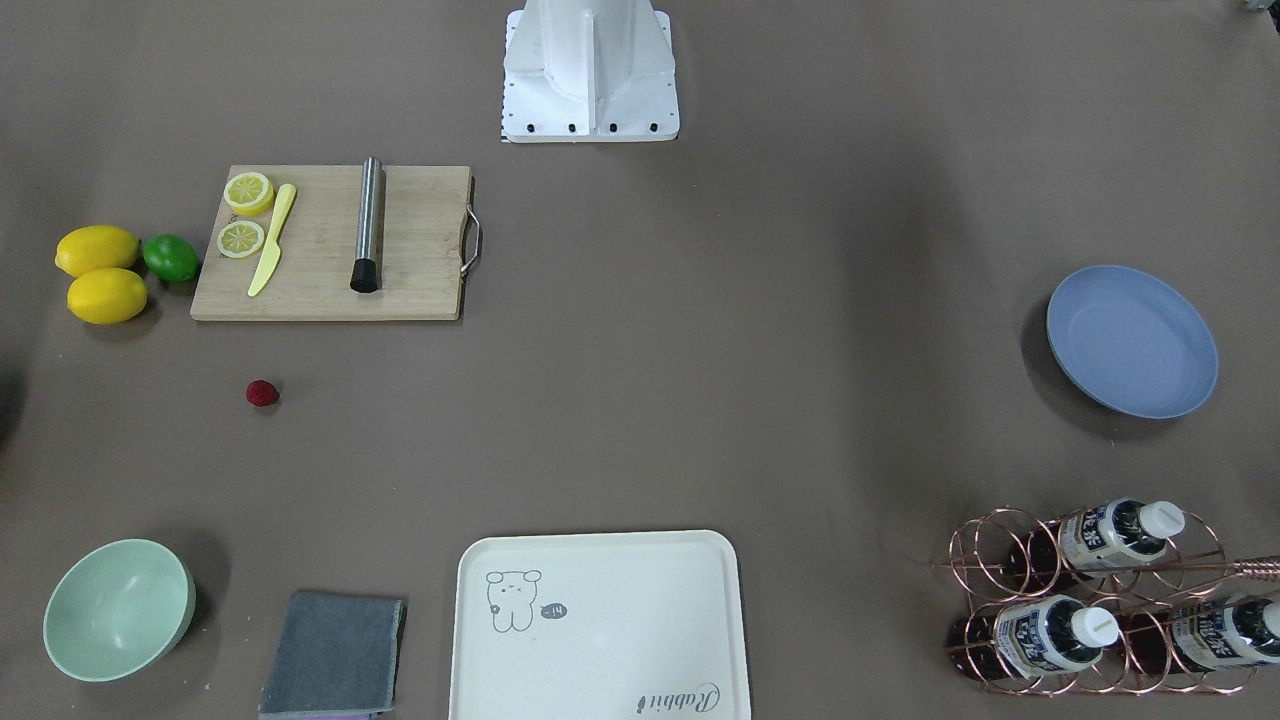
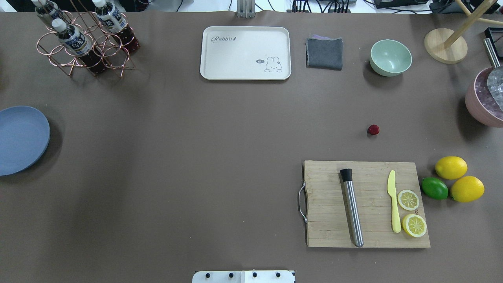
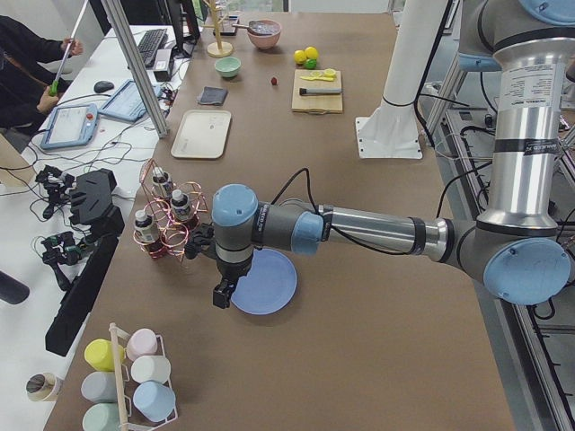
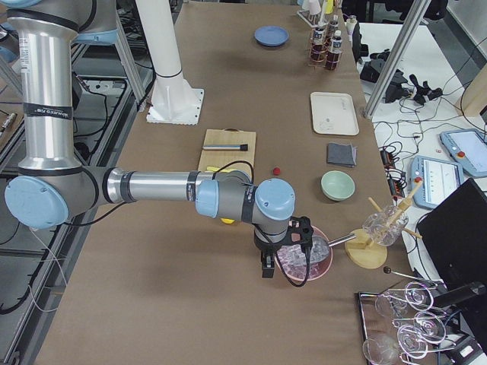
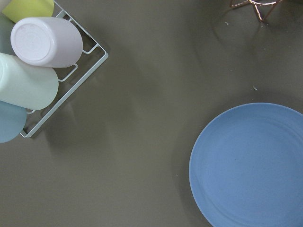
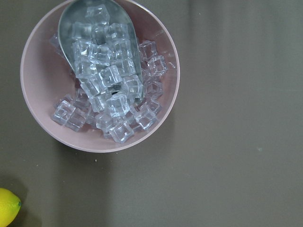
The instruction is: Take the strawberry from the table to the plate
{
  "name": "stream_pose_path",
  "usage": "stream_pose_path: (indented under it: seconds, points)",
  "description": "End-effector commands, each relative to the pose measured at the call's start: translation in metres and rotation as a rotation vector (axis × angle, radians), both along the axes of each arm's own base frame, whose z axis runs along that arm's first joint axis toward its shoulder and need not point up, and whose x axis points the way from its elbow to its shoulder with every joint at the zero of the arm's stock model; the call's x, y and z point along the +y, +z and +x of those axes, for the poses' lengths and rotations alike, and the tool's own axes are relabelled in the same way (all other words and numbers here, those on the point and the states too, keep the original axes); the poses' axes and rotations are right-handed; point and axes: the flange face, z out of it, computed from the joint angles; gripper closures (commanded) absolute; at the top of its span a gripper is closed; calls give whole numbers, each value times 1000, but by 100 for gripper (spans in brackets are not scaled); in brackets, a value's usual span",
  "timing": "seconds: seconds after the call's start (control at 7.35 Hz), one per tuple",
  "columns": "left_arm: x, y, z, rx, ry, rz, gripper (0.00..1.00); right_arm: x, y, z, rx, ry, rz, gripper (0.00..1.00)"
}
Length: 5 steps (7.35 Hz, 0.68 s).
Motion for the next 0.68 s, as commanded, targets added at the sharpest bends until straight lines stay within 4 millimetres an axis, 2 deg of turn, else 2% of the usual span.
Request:
stream_pose_path:
  seconds: [0.0, 0.54]
  points:
    - [0, -3, -1, -2, 0, 11, 2, 0, 0, 1, -1, 2, 1, 0]
    - [0, 2, 0, 0, 0, 1, 2, -2, -3, 0, 1, 1, 6, 0]
